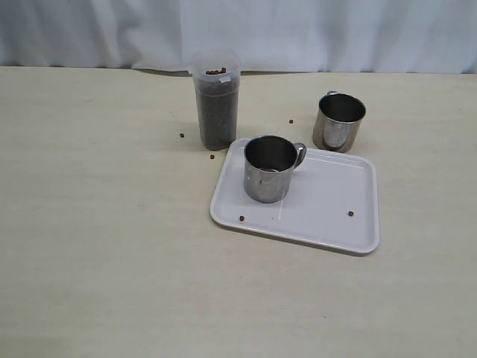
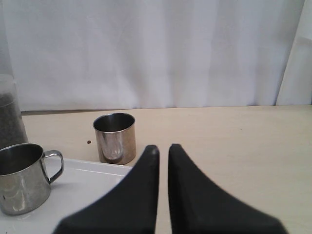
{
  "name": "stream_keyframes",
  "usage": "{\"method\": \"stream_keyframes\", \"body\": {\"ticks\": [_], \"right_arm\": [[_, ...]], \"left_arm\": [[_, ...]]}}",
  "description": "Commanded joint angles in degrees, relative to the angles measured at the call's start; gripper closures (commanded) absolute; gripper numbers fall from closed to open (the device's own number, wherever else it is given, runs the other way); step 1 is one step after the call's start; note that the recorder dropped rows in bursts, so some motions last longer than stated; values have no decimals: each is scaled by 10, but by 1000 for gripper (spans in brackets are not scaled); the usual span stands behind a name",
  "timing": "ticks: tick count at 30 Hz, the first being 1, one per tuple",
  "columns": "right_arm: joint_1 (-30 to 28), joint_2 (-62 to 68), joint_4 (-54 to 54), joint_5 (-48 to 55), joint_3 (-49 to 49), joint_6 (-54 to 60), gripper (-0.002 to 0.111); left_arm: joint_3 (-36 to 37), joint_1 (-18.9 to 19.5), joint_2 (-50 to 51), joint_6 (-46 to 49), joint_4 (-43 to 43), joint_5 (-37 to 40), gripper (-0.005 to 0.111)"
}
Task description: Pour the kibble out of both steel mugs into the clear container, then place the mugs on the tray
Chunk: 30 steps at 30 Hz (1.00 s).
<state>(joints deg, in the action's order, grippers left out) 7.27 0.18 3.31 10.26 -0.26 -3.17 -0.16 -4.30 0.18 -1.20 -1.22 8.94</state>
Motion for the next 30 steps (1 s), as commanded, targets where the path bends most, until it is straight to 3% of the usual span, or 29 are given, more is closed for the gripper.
{"method": "stream_keyframes", "body": {"ticks": [1,20,26,30], "right_arm": [[2,-2,1,-1,3,-1,103],[2,-2,25,-10,3,24,103],[2,-2,36,-96,3,42,103],[2,-2,58,-179,3,138,103]], "left_arm": [[2,-4,-2,-2,3,-9,107],[2,-4,-2,-2,3,-9,107],[2,-4,-2,-2,3,-9,107],[2,-4,-2,-2,3,-9,107]]}}
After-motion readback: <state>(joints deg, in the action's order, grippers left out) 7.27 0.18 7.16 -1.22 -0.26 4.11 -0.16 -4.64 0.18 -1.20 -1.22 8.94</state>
